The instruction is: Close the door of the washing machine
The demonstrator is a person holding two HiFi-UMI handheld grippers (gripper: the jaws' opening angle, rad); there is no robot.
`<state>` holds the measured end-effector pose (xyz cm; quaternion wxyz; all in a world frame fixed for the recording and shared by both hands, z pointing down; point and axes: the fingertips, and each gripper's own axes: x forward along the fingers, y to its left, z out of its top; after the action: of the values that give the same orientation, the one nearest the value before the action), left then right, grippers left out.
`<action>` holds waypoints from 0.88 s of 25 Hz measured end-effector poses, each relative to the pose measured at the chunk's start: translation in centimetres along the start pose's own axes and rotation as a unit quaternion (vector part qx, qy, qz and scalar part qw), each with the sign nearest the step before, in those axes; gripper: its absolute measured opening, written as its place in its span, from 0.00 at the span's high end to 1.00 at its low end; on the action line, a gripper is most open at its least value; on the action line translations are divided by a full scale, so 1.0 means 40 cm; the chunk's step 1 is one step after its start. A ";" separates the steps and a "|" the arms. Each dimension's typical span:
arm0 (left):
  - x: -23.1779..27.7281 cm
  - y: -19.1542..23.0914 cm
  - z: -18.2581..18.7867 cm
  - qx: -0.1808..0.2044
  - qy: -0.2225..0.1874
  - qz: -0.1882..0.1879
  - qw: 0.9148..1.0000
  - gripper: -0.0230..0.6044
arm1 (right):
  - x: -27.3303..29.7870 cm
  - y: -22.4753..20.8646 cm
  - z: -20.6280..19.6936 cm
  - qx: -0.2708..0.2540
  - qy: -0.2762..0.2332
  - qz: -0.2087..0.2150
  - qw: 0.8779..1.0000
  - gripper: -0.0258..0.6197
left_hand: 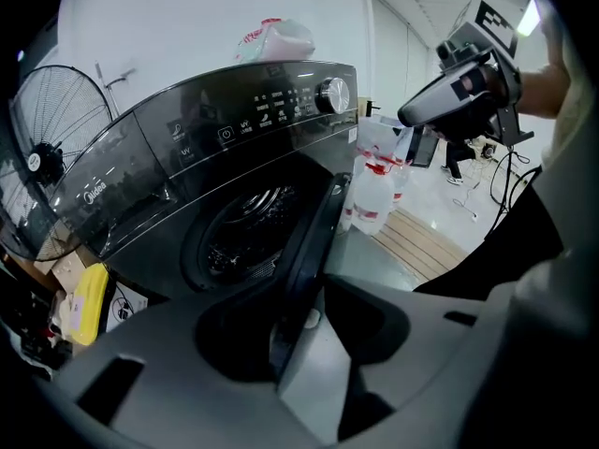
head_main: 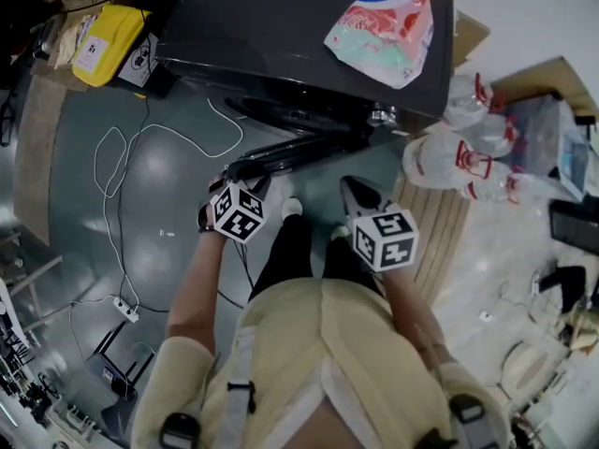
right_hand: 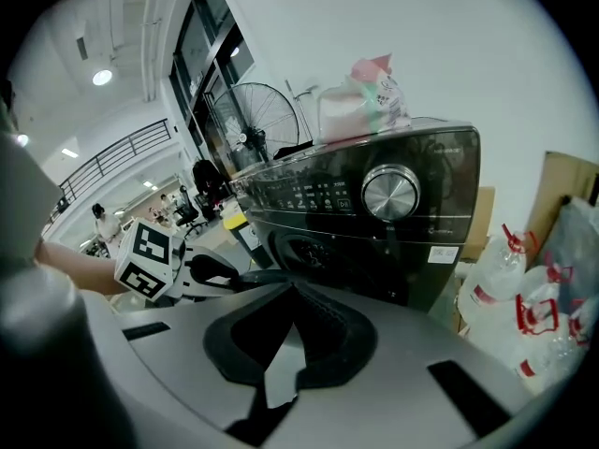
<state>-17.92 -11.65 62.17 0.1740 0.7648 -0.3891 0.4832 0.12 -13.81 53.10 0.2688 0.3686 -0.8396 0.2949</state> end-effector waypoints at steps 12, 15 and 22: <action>0.027 0.091 0.031 0.044 0.007 0.003 0.999 0.72 | -0.012 -0.005 -0.017 0.020 -0.004 -0.030 0.999 0.95; 0.032 0.116 0.044 0.053 0.009 0.010 0.998 0.72 | -0.019 -0.010 -0.028 0.025 -0.002 -0.036 0.999 0.95; 0.052 0.171 0.075 0.060 0.005 0.036 0.998 0.72 | -0.023 -0.019 -0.049 0.036 0.001 -0.045 0.998 0.95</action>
<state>-20.86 -18.84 61.84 0.1124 0.7571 -0.3856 0.5152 1.72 -12.45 54.03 0.2696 0.4152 -0.8107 0.3125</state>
